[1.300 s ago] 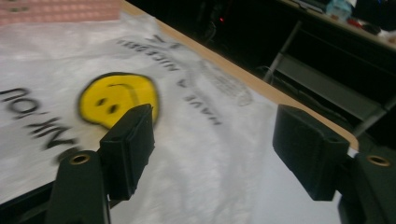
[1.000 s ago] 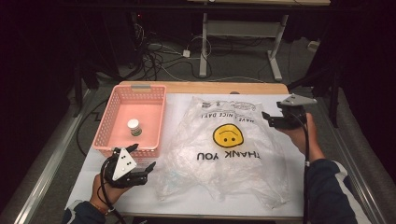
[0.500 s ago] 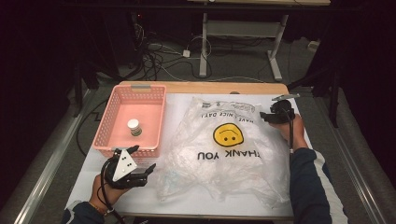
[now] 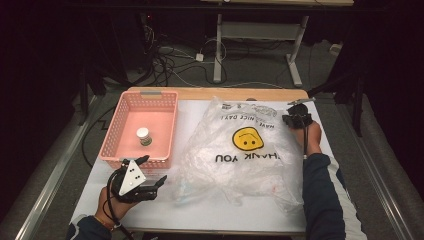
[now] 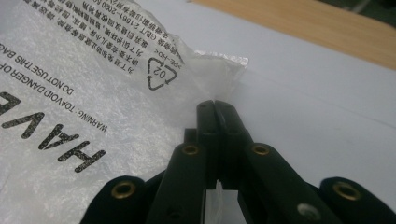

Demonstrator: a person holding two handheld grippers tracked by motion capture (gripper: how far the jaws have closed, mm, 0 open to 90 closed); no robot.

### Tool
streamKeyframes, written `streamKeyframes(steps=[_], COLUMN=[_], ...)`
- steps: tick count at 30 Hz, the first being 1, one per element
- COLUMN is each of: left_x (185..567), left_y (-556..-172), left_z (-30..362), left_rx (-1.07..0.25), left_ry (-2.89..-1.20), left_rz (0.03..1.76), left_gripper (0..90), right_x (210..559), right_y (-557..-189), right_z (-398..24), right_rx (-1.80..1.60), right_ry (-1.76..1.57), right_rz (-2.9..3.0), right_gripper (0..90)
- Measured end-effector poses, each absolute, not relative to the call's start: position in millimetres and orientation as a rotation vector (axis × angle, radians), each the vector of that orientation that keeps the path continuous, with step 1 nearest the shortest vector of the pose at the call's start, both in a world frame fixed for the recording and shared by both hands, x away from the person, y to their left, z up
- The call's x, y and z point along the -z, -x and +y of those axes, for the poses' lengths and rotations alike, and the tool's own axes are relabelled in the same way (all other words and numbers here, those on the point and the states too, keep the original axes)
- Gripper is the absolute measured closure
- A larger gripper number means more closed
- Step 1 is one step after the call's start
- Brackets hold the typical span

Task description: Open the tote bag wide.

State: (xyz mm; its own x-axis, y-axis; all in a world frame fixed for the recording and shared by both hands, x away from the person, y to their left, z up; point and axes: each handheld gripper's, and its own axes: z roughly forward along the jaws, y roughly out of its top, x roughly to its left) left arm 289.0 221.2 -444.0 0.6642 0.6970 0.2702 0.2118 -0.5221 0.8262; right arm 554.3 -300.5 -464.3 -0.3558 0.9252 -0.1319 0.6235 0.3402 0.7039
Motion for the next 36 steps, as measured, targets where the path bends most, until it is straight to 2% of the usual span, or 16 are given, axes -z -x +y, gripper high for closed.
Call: streamKeyframes(steps=[12, 21, 24, 25, 26, 27, 29, 31, 32, 36], left_x=[442.7, 442.5, 441.6, 441.2, 440.9, 440.8, 441.3, 442.2, 442.2, 442.1], left_y=[-287.5, -289.6, -289.2, -288.7, -288.1, -287.6, -287.5, -287.7, -287.7, -287.0], left_z=[222.0, 225.9, 226.1, 225.9, 225.5, 225.1, 224.3, 223.0, 223.0, 221.9], left_rx=[-0.766, -0.76, -0.761, -0.762, -0.763, -0.765, -0.766, -0.772, -0.772, -0.78], left_ry=[-2.062, -2.057, -2.053, -2.051, -2.05, -2.052, -2.058, -2.066, -2.066, -2.07], left_rz=[0.702, 0.725, 0.726, 0.725, 0.723, 0.719, 0.714, 0.711, 0.711, 0.71], left_gripper=[18.1, 18.1, 18.0, 18.0, 17.9, 17.9, 17.9, 17.9, 17.9, 18.0], right_x=[448.7, 445.7, 444.8, 444.8, 443.9, 438.3, 428.1, 415.9, 410.6, 392.0], right_y=[-540.1, -523.4, -515.8, -515.8, -512.7, -506.6, -496.2, -482.7, -475.1, -437.7], right_z=[-357.5, -380.1, -385.4, -385.4, -385.4, -384.2, -379.7, -368.5, -361.8, -323.1], right_rx=[-0.627, -0.597, -0.617, -0.617, -0.624, -0.668, -0.748, -0.816, -0.865, -1.021], right_ry=[-1.498, -1.562, -1.528, -1.528, -1.505, -1.502, -1.449, -1.371, -1.329, -1.088], right_rz=[1.888, 1.879, 1.909, 1.909, 1.919, 1.926, 1.89, 1.882, 1.89, 2.007], right_gripper=[90.0, 86.9, 74.9, 74.9, 71.2, 64.1, 61.5, 54.4, 55.0, 46.5])
